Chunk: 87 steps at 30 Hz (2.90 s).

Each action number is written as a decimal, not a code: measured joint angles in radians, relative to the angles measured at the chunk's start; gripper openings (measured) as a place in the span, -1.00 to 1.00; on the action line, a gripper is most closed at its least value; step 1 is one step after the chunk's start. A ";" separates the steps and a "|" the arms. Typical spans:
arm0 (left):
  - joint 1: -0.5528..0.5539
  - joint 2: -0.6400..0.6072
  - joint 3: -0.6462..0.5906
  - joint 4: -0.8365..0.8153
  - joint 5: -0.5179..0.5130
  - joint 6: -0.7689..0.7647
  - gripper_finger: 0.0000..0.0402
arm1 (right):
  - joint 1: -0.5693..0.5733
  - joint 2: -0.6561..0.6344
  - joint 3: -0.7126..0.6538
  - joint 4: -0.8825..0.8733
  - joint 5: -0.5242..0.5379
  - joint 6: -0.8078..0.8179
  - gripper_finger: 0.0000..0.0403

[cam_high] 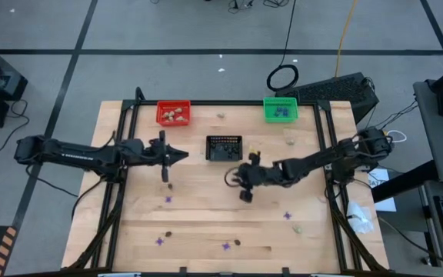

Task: Sort Halloween decoration
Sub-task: Put the white skull toy into the orange bin, then put the violet spider toy into the green bin

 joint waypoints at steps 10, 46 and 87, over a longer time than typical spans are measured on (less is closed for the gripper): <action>-0.001 -0.143 -0.004 -0.067 0.000 0.001 -0.90 | -0.164 0.189 0.273 0.060 -0.001 -0.172 -0.70; -0.001 -0.220 -0.004 -0.122 0.000 0.008 -0.90 | -0.487 0.963 1.224 0.025 0.041 -0.144 -0.70; -0.001 -0.223 -0.004 -0.100 0.023 0.031 -0.90 | -0.364 0.602 0.653 0.154 -0.081 -0.145 -1.00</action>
